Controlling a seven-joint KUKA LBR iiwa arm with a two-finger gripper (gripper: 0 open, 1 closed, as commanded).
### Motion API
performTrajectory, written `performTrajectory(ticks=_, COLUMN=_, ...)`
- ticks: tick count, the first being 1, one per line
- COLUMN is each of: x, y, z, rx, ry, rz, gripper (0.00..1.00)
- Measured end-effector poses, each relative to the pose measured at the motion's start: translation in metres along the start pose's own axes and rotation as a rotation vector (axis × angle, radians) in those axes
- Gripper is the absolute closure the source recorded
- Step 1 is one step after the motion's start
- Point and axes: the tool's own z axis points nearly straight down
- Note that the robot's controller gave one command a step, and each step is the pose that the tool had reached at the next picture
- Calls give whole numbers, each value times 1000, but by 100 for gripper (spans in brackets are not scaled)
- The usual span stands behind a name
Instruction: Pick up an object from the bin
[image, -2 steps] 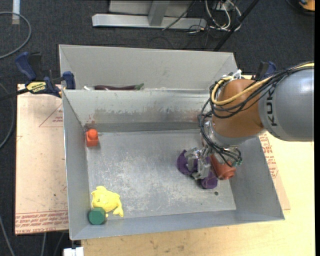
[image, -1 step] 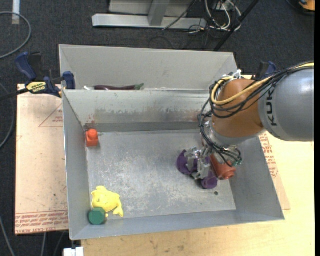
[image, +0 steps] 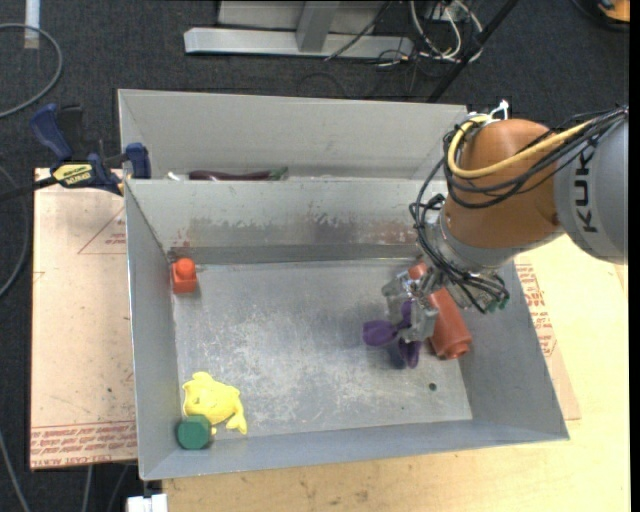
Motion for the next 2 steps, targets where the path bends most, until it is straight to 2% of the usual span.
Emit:
performTrajectory(ticks=1, x=0, y=0, z=0, rx=0, ry=0, rz=0, gripper=100)
performTrajectory(ticks=2, x=-7, y=17, z=-140, rx=1, ry=-6, rz=-55, gripper=100)
